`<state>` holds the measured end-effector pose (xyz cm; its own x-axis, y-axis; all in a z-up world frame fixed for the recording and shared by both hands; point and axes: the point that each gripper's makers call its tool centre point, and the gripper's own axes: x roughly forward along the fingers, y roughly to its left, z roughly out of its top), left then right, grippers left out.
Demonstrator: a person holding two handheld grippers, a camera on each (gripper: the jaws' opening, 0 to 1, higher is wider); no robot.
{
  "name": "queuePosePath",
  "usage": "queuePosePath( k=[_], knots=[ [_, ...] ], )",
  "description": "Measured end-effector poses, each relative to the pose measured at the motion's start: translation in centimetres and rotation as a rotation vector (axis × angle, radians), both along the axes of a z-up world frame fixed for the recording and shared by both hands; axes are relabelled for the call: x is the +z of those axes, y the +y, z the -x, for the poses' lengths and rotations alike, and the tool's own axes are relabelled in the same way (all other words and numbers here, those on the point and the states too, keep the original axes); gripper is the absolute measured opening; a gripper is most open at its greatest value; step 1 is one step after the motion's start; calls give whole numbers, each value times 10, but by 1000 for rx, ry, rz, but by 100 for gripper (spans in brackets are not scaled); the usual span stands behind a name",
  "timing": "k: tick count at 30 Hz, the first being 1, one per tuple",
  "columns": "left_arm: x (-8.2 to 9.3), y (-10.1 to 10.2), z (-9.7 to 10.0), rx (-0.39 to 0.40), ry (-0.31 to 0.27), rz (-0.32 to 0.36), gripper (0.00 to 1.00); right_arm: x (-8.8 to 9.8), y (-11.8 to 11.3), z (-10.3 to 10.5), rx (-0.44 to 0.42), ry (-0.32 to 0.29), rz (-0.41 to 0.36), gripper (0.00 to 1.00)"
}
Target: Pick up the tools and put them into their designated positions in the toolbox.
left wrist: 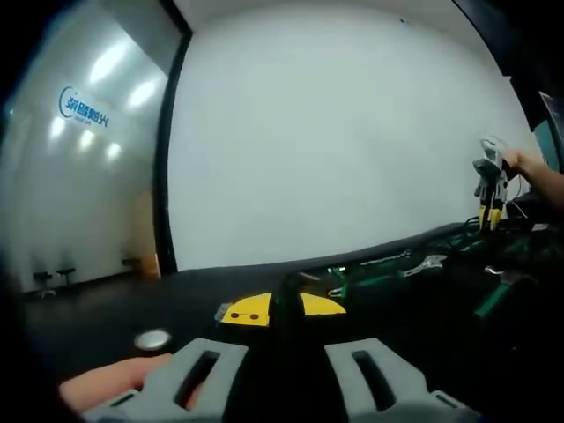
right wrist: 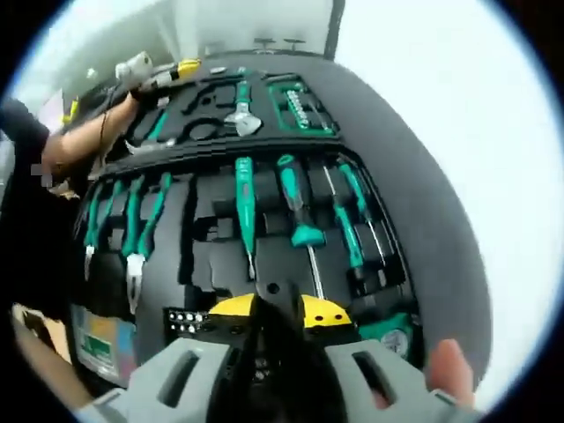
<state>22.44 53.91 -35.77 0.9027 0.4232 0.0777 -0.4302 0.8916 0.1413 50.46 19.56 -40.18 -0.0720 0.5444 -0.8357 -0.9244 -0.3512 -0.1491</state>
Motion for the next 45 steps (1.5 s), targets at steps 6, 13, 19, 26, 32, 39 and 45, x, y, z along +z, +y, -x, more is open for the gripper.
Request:
queuePosePath(
  k=[6, 13, 19, 26, 32, 39, 45],
  knots=[
    [1, 1, 2, 6, -8, 3, 9, 26, 25, 34, 148, -3, -151, 13],
    [1, 1, 2, 8, -3, 1, 9, 73, 44, 83, 226, 160, -308, 0],
    [0, 1, 1, 8, 1, 2, 9, 41, 37, 53, 101, 119, -173, 14],
    [-1, 2, 1, 9, 5, -2, 9, -3, 63, 43, 19, 61, -66, 22],
    [-1, 2, 2, 11, 5, -3, 9, -4, 68, 50, 103, -36, -56, 15],
    [0, 3, 2, 8, 0, 0, 9, 58, 93, 94, 189, 98, -272, 15],
    [0, 3, 2, 8, -3, 1, 9, 61, 97, 126, 234, 101, -270, 15]
  ],
)
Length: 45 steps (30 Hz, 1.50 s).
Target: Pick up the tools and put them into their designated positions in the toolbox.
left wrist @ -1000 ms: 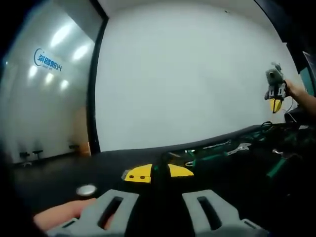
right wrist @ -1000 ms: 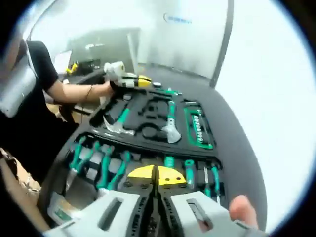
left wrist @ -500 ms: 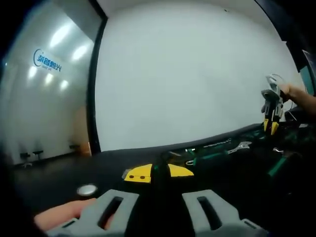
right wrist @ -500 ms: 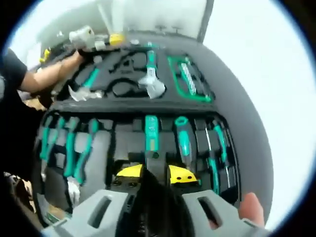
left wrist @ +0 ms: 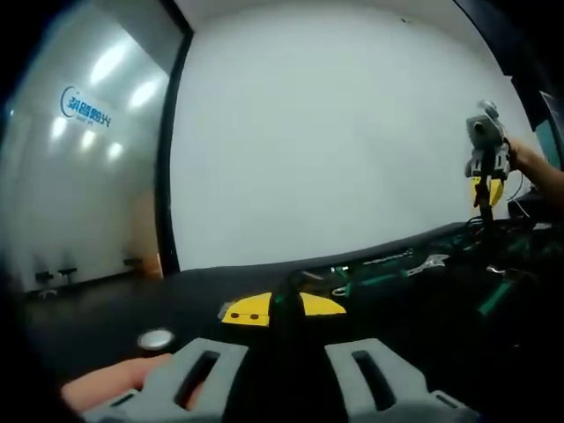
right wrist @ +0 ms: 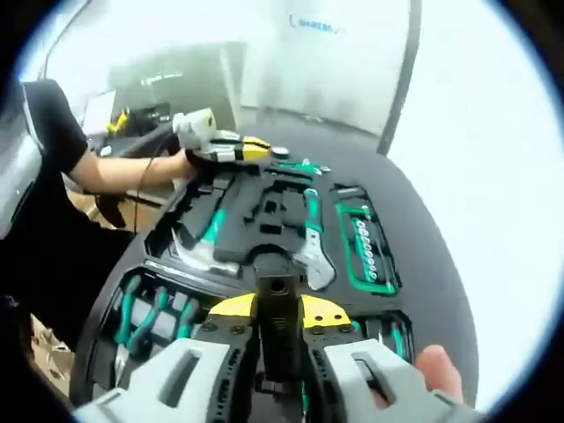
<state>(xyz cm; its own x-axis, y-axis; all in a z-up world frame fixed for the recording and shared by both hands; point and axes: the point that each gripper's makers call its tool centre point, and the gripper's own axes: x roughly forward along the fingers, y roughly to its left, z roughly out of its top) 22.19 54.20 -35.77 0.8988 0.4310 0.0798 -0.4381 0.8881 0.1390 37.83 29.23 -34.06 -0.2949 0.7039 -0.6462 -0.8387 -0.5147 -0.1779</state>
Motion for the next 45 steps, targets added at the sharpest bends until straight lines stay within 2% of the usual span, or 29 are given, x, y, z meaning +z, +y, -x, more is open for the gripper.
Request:
queuePosePath(
  k=[4, 7, 8, 10, 13, 15, 16, 17, 19, 20, 21, 22, 23, 24, 26, 27, 29, 31, 32, 35, 37, 38, 39, 40, 41, 42, 43, 44, 45],
  knots=[
    [1, 0, 0, 0, -3, 2, 9, 7, 11, 4, -9, -27, -9, 15],
    [1, 0, 0, -2, -4, 3, 9, 21, 13, 21, 6, 28, -54, 15],
    [0, 1, 0, -1, -4, 4, 9, 21, 14, 22, 13, 14, -67, 15],
    [0, 1, 0, -2, -4, 3, 9, 20, 14, 26, 13, 31, -54, 15],
    [0, 1, 0, -3, -4, 4, 9, 10, 12, 23, 9, 23, -30, 15],
    [1, 0, 0, -2, -7, 4, 9, -4, 4, 8, -9, -1, 47, 15],
    [1, 0, 1, -1, -9, 5, 9, 1, 4, 5, 8, 22, -5, 15],
    [1, 0, 1, -1, -11, 6, 9, -1, -3, 2, -13, 43, 32, 15],
    [2, 2, 2, 0, -13, 7, 9, -4, -23, -10, -14, 45, 54, 15],
    [2, 1, 2, 0, -14, 8, 9, -10, -38, -18, -15, 36, 94, 15],
    [2, 1, 2, -1, -16, 7, 9, -16, -49, -26, -12, 28, 130, 13],
    [2, 1, 2, -1, -17, 7, 9, -27, -69, -35, -11, 14, 200, 4],
    [2, 1, 2, -2, -17, 8, 9, -36, -82, -43, -15, -17, 250, 0],
    [2, 1, 2, -3, -17, 8, 9, -42, -90, -50, -26, -35, 273, 2],
    [2, 1, 2, -4, -18, 8, 9, -61, -113, -67, -53, -73, 367, 5],
    [2, 1, 2, -5, -18, 7, 9, -67, -120, -73, -75, -64, 395, 6],
    [2, 1, 2, -6, -17, 7, 9, -63, -121, -78, -97, -34, 382, 6],
    [2, 0, 2, -9, -20, 5, 9, -47, -118, -77, -118, 23, 316, 6],
    [3, -1, 2, -11, -19, 4, 9, -37, -119, -77, -114, 27, 288, 7],
    [3, -3, 0, -14, -11, -3, 9, -16, -109, -78, -109, -26, 187, 9],
    [8, -7, -4, -21, -10, -12, 9, -7, -99, -76, -151, -11, 176, 9],
    [12, -12, -7, -25, 0, -7, 8, -5, -95, -75, -183, 4, 184, 8],
    [19, -33, -17, -83, 15, 41, 6, -4, -90, -74, -215, 19, 197, 8],
    [29, -54, -27, -145, -2, 84, 6, -4, -86, -73, -246, 30, 213, 8],
    [42, -81, -44, -195, 16, 73, 6, -5, -80, -72, -284, 27, 231, 7],
    [44, -97, -57, -212, 74, 42, 6, -7, -76, -71, -302, 20, 244, 5],
    [39, -125, -75, -267, 186, 12, 6, -15, -75, -66, -302, -16, 289, 3],
    [40, -145, -89, -318, 224, -11, 6, -21, -76, -63, -288, -42, 326, 0],
    [44, -164, -102, -367, 220, -25, 6, -31, -78, -57, -275, -79, 373, 0]
  ],
)
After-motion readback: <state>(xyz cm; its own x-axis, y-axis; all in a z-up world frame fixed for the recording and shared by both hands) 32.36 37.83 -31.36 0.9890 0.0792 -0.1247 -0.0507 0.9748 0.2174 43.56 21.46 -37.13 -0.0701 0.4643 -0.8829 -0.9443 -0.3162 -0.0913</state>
